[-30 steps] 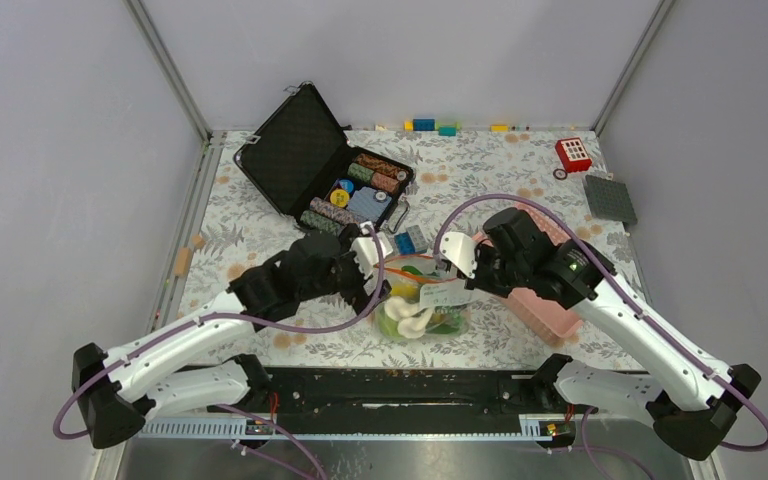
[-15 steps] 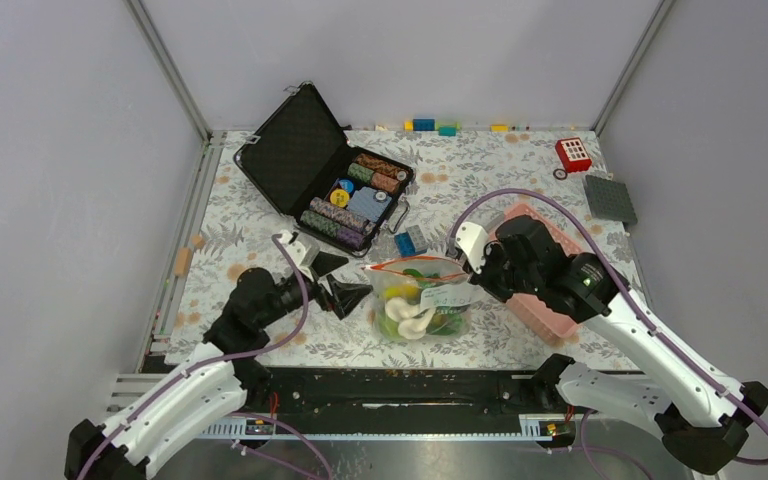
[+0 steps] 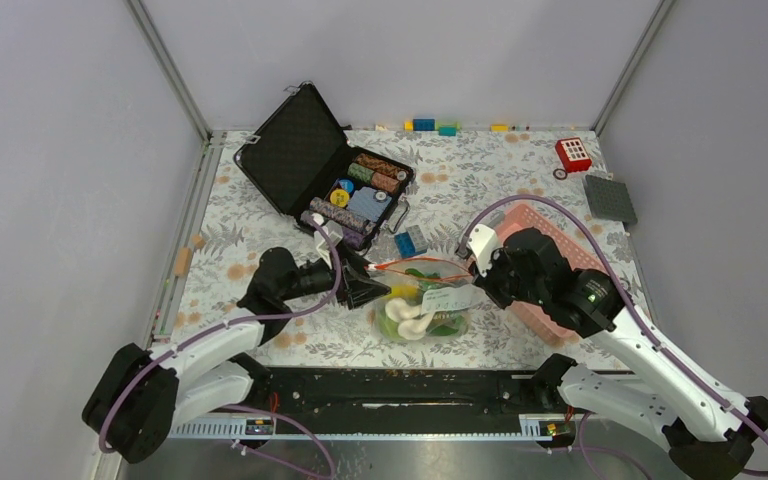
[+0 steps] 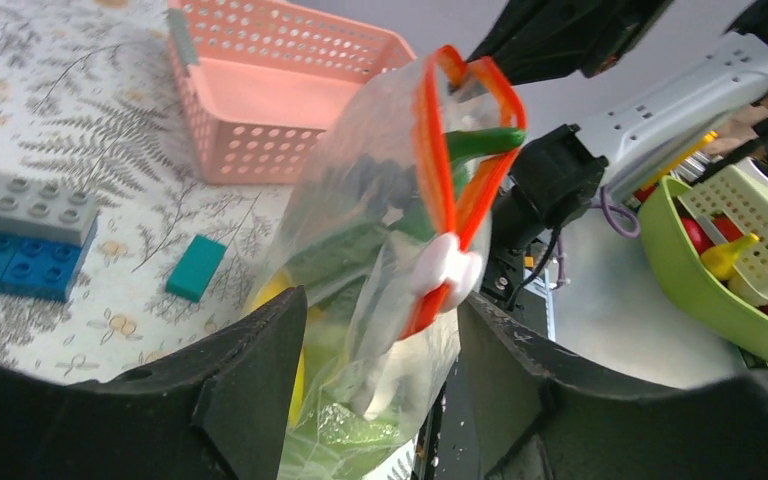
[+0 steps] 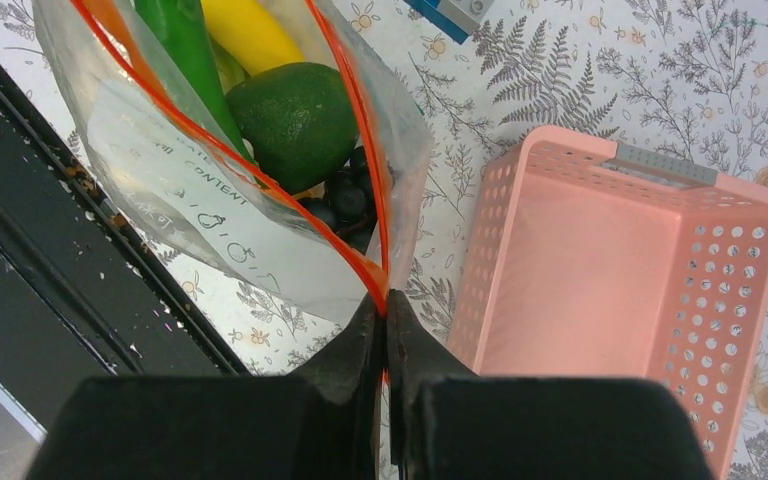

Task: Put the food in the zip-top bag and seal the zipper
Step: Adjust the zipper food storage bag at the center of the board, then zip the zipper food storage bag at the center of the board.

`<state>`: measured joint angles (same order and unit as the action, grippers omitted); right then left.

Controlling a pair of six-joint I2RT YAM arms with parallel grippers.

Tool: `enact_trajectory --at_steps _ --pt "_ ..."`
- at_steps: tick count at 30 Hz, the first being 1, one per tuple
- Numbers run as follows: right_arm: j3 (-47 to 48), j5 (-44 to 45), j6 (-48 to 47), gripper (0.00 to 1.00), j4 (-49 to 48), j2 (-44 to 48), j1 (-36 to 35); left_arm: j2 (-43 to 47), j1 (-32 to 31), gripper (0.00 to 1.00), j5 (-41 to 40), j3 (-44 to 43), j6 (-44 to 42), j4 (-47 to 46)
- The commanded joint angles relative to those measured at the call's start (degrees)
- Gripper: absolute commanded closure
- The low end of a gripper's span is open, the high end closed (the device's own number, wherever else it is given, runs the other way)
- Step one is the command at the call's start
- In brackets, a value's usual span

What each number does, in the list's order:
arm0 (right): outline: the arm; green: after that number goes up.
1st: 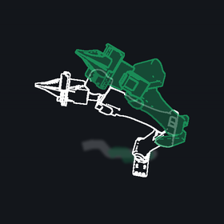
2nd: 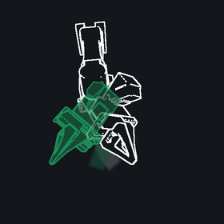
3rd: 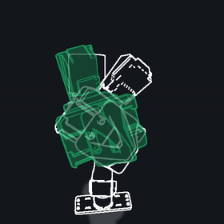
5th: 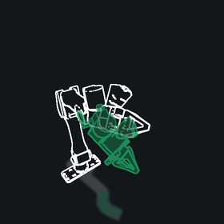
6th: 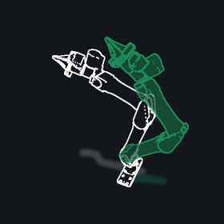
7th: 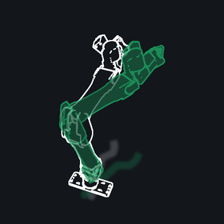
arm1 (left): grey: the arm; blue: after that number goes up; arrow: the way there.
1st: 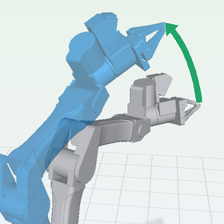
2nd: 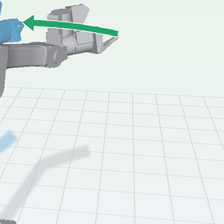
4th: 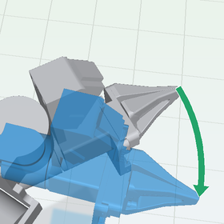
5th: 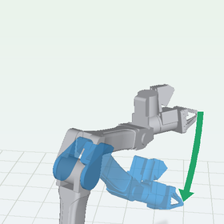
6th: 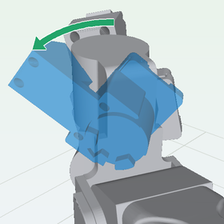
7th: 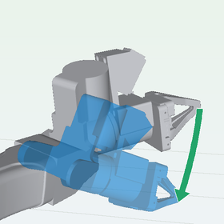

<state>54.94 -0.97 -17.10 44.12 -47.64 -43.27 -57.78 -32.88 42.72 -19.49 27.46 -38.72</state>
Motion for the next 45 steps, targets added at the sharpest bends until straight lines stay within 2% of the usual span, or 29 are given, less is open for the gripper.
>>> enact_trajectory --at_steps 1,5,7,8,9,10,12,15,18,23,31,35,39,41,43,45 --pt "-0.5 0.2 2.3 1.0 -2.9 0.7 0.5 -3.0 0.3 0.46 7.7 -2.4 2.0 -15.4" --pt "-0.2 0.7 3.0 1.0 -3.1 0.1 0.5 -5.9 0.4 0.61 9.1 -3.1 2.1 -17.9" --pt "-0.2 0.7 3.2 1.0 -3.2 0.4 0.5 -6.3 0.5 0.71 9.0 -2.9 2.1 -18.4" --pt "-0.5 0.7 3.3 1.0 -3.5 0.6 0.5 -6.3 0.6 0.81 9.0 -2.8 2.1 -18.4" --pt "-0.9 0.7 3.3 1.0 -3.8 0.8 0.5 -6.1 0.7 0.98 8.9 -2.6 2.2 -18.4" --pt "-1.1 1.8 3.4 1.0 -4.2 1.1 0.5 -5.6 0.8 1.0 8.5 -2.4 2.2 -18.4" --pt "-1.1 3.4 3.6 1.0 -4.3 1.5 0.5 -4.0 0.8 1.0 7.7 -2.6 2.0 -16.9" --pt "0.5 6.3 4.0 1.0 -5.5 1.9 0.5 -0.3 0.8 1.0 5.5 -5.2 -0.6 -9.3" --pt "4.3 3.3 3.3 1.0 -5.9 1.2 0.5 1.5 0.8 1.0 3.6 -10.0 -4.2 -1.2" --pt "8.8 4.9 1.2 1.0 -7.0 -0.3 0.5 3.3 0.8 1.0 0.7 -13.9 -8.3 3.6" --pt "4.7 13.1 1.9 1.0 -16.6 -4.5 0.5 -2.3 0.8 1.0 -8.9 -16.7 -14.2 7.8" --pt "3.3 15.4 4.6 1.0 -17.3 -7.7 0.5 -7.5 0.8 1.0 -9.9 -18.8 -15.5 11.8" --pt "0.8 10.5 8.3 1.0 -15.3 -6.6 0.5 -8.8 0.9 1.0 -8.5 -16.8 -11.7 12.6" --pt "-1.7 5.6 9.4 1.0 -15.4 -3.9 0.5 -7.2 0.8 1.0 -4.1 -12.6 -7.0 5.9" --pt "-3.5 2.1 11.6 1.0 -16.0 -1.3 0.5 -5.2 0.9 1.0 -3.2 -7.8 -3.0 -1.2" --pt "-4.1 -0.5 13.2 1.0 -14.5 0.7 0.5 -3.4 0.8 1.0 -3.8 -6.5 -3.3 0.1"
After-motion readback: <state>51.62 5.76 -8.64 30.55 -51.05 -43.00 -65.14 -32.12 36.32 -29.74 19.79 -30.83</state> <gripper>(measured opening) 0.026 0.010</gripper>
